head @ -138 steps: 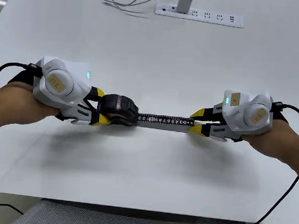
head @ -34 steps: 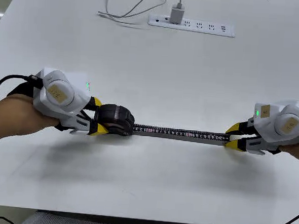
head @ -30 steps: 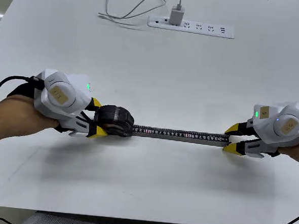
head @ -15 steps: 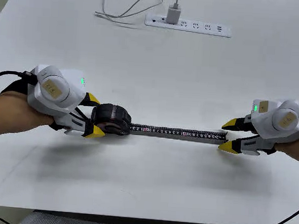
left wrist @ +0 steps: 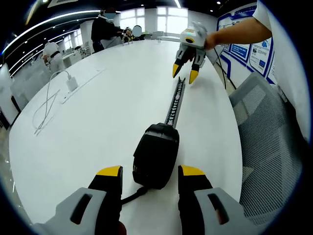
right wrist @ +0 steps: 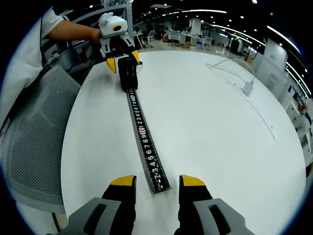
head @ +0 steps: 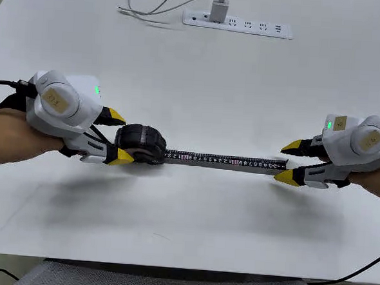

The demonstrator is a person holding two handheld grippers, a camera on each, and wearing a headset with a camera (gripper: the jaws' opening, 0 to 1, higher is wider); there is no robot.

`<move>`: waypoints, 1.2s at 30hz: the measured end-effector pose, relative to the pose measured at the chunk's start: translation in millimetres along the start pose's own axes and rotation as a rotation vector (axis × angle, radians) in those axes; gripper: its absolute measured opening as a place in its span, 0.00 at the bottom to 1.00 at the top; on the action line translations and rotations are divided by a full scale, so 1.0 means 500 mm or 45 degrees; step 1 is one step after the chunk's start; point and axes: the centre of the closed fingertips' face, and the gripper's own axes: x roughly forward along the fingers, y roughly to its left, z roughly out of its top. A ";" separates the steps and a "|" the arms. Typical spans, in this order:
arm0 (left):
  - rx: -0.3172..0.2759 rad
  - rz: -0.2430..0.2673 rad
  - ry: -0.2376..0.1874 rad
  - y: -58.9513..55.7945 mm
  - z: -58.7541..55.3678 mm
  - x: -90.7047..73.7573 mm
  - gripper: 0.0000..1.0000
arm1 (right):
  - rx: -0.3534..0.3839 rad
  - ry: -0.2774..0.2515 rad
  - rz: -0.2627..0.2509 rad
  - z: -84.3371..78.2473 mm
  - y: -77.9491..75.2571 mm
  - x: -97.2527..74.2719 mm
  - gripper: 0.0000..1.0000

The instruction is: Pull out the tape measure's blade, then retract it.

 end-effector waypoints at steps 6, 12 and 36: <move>-0.059 0.044 -0.055 0.008 0.006 -0.019 0.44 | 0.049 -0.062 -0.068 0.011 0.006 -0.013 0.34; -0.146 0.113 -0.134 0.015 0.009 -0.045 0.48 | 0.078 -0.117 -0.142 0.022 0.011 -0.028 0.38; -0.376 0.357 -0.293 -0.010 -0.029 -0.144 0.64 | 0.248 -0.263 -0.323 0.034 0.046 -0.095 0.56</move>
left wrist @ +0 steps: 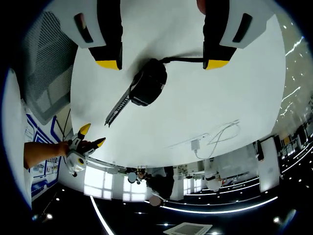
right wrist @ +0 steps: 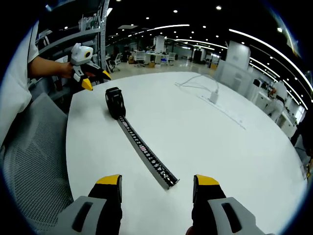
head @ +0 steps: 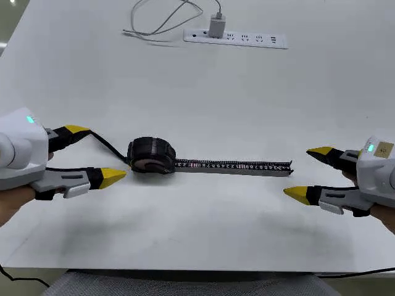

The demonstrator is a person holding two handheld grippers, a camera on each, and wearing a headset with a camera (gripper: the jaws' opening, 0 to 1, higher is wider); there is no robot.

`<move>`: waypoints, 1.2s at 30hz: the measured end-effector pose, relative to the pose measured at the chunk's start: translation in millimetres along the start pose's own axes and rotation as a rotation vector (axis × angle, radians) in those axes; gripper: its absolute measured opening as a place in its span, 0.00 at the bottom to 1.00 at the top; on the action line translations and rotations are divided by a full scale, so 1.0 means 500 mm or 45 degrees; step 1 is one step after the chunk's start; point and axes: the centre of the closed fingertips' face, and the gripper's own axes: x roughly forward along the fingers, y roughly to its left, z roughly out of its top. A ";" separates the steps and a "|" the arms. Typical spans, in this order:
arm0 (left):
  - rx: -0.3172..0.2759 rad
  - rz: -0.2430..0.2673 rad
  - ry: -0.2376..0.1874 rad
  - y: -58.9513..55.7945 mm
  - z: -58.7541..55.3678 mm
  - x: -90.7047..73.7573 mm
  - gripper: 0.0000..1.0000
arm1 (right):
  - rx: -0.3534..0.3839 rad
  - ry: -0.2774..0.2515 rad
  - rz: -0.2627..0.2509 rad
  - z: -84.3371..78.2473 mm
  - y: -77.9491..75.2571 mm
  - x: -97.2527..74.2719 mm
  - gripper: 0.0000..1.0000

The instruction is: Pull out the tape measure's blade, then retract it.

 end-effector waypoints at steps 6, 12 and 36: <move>-0.012 0.034 -0.018 -0.003 -0.011 -0.020 0.68 | 0.050 -0.032 -0.033 0.002 0.004 -0.018 0.61; -0.043 0.055 -0.053 -0.006 -0.020 -0.052 0.71 | 0.080 -0.051 -0.059 -0.006 0.014 -0.038 0.65; -0.158 0.099 -0.041 -0.042 -0.085 -0.126 0.85 | 0.165 -0.067 -0.105 -0.042 0.059 -0.082 0.82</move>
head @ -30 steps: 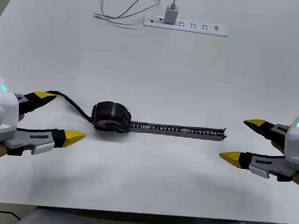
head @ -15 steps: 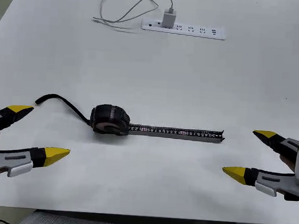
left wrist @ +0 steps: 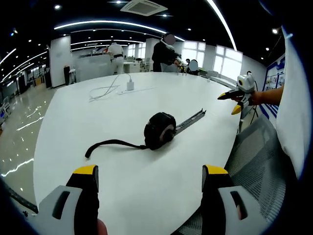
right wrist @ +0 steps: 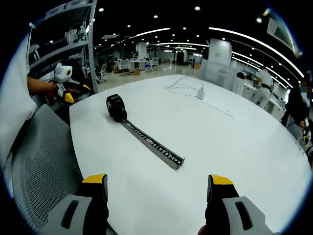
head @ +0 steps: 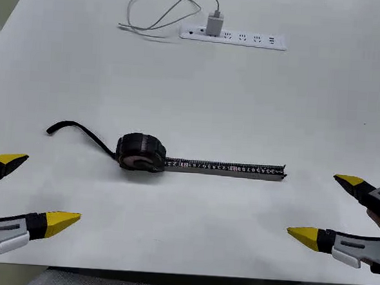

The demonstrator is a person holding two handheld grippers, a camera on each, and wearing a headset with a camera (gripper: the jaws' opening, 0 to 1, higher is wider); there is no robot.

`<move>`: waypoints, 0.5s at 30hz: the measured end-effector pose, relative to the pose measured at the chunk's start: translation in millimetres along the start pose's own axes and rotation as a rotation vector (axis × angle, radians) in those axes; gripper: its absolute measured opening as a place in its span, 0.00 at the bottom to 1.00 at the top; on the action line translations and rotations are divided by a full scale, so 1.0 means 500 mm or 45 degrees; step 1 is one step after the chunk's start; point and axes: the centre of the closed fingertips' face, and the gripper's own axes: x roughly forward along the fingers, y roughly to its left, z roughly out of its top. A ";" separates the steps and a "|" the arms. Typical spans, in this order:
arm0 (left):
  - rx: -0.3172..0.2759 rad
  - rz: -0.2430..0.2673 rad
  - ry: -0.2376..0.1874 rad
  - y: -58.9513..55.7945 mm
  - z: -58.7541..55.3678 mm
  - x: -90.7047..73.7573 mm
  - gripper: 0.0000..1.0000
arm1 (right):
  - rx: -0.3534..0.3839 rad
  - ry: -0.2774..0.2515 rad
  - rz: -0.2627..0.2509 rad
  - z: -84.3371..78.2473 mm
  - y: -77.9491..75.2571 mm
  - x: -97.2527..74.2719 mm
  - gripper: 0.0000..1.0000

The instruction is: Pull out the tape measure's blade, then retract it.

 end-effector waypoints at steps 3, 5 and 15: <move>0.001 0.012 0.013 -0.001 -0.013 -0.010 0.86 | 0.011 -0.002 -0.001 -0.006 0.007 -0.004 0.82; -0.010 0.021 0.022 0.001 -0.024 -0.016 0.86 | 0.015 0.004 -0.005 -0.013 0.010 -0.006 0.83; -0.066 0.053 0.034 -0.008 -0.053 -0.032 0.92 | 0.064 0.009 -0.018 -0.038 0.026 -0.027 0.86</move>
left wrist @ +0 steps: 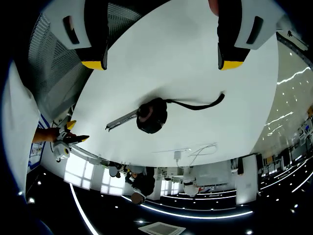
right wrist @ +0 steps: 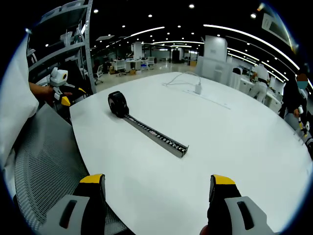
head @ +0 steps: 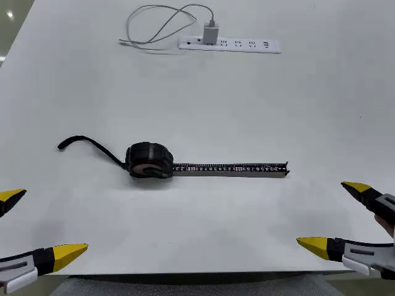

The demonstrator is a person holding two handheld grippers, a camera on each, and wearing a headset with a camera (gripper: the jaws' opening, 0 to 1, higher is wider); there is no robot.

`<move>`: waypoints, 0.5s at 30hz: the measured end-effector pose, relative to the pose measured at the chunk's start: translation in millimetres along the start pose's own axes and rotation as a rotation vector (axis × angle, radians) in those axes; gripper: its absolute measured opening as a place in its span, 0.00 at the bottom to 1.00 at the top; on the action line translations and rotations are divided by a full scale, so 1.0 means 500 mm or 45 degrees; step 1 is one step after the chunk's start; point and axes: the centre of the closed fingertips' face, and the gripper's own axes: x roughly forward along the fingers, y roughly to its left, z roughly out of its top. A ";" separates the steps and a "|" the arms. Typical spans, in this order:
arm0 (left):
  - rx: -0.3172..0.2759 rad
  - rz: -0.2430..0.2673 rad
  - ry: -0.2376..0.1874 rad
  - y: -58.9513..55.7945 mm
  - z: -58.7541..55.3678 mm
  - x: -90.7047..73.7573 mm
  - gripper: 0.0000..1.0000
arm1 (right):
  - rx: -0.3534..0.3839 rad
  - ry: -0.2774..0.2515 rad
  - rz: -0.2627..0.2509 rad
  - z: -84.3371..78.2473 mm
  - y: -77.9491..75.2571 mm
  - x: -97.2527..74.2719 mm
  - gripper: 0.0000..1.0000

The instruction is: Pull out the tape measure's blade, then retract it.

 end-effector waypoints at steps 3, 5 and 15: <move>-0.006 0.004 0.008 -0.002 -0.007 -0.002 0.92 | 0.003 0.009 0.003 -0.009 0.006 -0.001 0.87; -0.010 0.009 0.003 -0.003 -0.008 -0.005 0.92 | 0.012 0.010 0.001 -0.013 0.007 -0.001 0.87; -0.025 0.013 0.000 -0.001 -0.007 -0.007 0.92 | 0.020 0.001 -0.008 -0.017 0.002 0.000 0.87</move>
